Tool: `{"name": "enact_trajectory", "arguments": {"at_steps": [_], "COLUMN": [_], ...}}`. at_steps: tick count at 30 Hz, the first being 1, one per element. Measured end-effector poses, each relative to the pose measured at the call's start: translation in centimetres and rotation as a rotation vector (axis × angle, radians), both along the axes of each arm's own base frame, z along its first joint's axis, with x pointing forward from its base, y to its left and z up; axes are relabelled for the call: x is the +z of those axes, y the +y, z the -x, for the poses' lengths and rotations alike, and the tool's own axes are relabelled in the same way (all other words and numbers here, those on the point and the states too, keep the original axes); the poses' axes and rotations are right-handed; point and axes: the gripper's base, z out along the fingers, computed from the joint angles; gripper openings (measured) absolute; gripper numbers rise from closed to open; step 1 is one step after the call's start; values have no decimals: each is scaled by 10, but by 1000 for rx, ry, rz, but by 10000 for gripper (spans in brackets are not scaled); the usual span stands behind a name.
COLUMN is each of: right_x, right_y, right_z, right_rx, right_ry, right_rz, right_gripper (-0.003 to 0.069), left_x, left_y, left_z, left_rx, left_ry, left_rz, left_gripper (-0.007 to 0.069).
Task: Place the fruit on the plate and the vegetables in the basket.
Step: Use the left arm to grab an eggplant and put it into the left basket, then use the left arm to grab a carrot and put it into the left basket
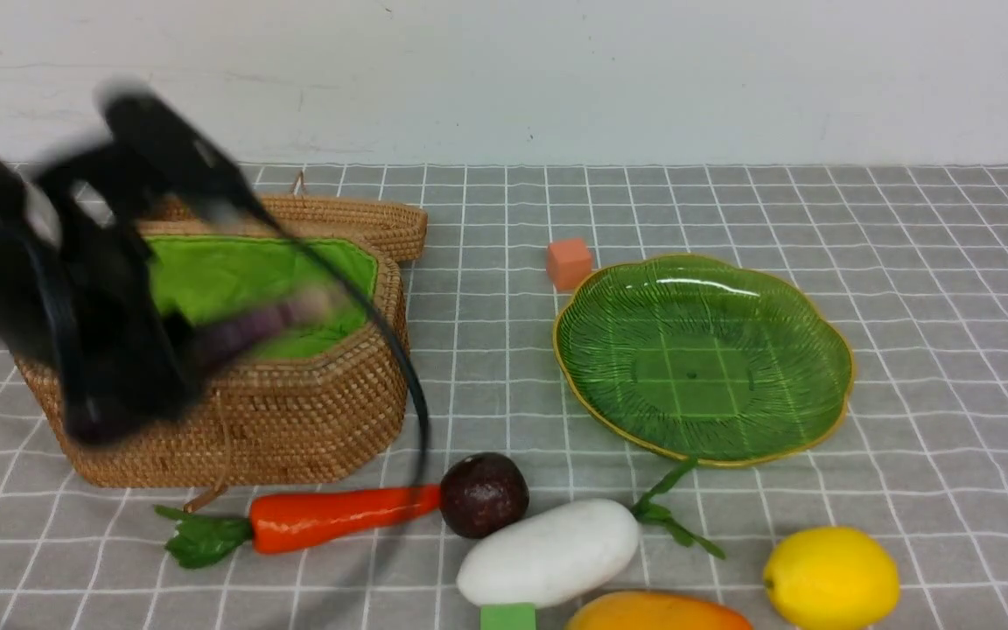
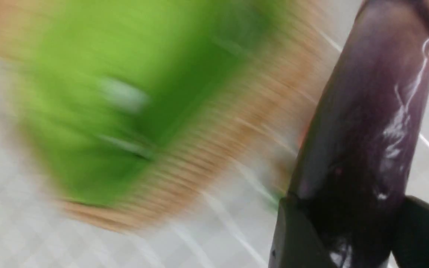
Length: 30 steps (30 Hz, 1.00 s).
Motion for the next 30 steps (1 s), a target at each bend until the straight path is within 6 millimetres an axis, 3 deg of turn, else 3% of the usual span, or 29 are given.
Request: {"name": "enact_trajectory", "arguments": {"at_steps": [4,6,8,11,13,18,20,25,27,30], "right_x": [0,0,0,0,0,0,0,0,0,0], "right_y": [0,0,0,0,0,0,0,0,0,0], "right_z": [0,0,0,0,0,0,0,0,0,0], "right_rx": [0,0,0,0,0,0,0,0,0,0], "right_ry": [0,0,0,0,0,0,0,0,0,0], "right_rz": [0,0,0,0,0,0,0,0,0,0], "right_gripper": [241,241,241,241,241,241,241,241,241,241], "left_x": [9,-3,-16,-34,-42,-43,-42,-25,-14,-16], "left_y": [27,36,36,36,35,36,37,24,-1,-28], "left_z": [-35,-62,-75,-87,-91,-89,-85,-63,-44,-27], "left_rx": [88,101,87,78,78,108,115,41,-71,-173], "left_ry": [-212,-282,-276,-236,-213,-189,-167,-135,-120,-48], "left_rz": [27,5,-31,-56,-60,-41,-48,-89,-93,-85], "left_gripper": [317,317,317,323,388,619,654,648,616,574]}}
